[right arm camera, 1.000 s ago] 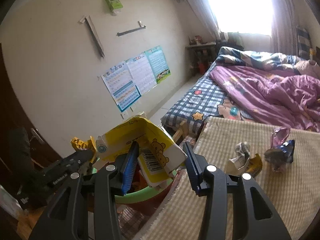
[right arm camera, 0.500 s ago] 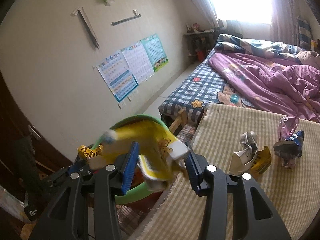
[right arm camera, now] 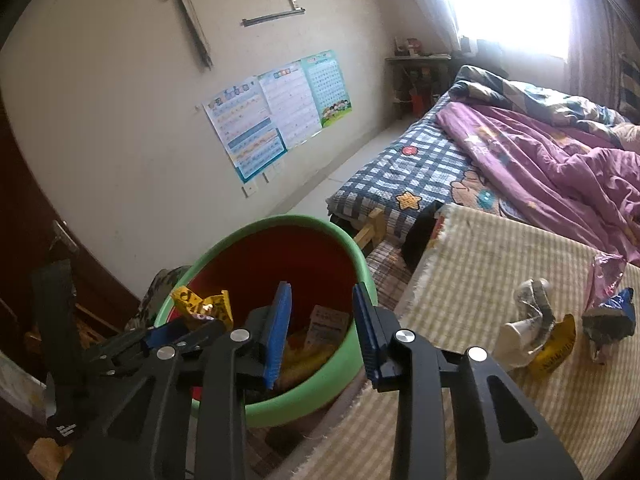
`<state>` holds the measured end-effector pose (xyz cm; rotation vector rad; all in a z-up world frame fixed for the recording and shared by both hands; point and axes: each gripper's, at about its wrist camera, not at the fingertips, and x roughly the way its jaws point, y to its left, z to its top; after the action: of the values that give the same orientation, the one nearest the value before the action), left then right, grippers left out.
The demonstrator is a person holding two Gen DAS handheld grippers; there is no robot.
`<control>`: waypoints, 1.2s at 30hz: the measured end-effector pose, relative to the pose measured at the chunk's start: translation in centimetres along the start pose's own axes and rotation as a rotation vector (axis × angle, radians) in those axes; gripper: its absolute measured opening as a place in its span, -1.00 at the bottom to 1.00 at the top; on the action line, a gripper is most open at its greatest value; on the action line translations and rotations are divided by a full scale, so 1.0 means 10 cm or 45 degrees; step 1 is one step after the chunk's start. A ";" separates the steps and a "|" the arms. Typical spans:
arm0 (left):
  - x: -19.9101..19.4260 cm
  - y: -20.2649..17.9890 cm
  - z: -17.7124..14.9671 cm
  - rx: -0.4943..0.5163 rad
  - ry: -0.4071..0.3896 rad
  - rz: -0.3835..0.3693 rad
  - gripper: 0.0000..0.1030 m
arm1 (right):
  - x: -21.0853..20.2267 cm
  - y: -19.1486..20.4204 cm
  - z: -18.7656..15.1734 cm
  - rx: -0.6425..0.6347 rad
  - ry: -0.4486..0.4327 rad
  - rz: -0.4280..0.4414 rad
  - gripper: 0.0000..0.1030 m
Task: Collect trash
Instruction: 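Open the left tool while the right tool opens, dropping both items into the bucket, then move both tools back over the remaining wrappers on the mat, then grasp crumpled printed paper with the left tool while the right tool grasps a dark blue bag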
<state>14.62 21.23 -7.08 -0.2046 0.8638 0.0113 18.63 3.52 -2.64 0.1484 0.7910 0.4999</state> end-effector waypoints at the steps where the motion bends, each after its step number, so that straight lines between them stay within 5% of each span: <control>1: 0.01 0.01 0.00 -0.002 0.000 -0.003 -0.12 | -0.02 -0.01 0.00 0.006 -0.013 -0.003 -0.34; 7: 0.05 0.00 -0.02 0.005 -0.014 0.003 0.45 | -0.15 -0.15 -0.01 0.063 -0.036 -0.035 -0.29; 23: -0.38 -0.35 -0.08 -0.010 -0.098 -0.082 0.45 | -1.11 -0.88 -0.30 0.207 -0.177 -0.221 -0.13; 36: -0.26 -1.78 -0.18 0.170 -0.041 -0.255 0.55 | -1.76 -1.81 -0.75 0.288 -0.179 -0.318 -0.02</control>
<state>13.25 3.60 -3.16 -0.1649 0.8061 -0.2292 9.61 -21.19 -2.19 0.2872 0.7152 0.1606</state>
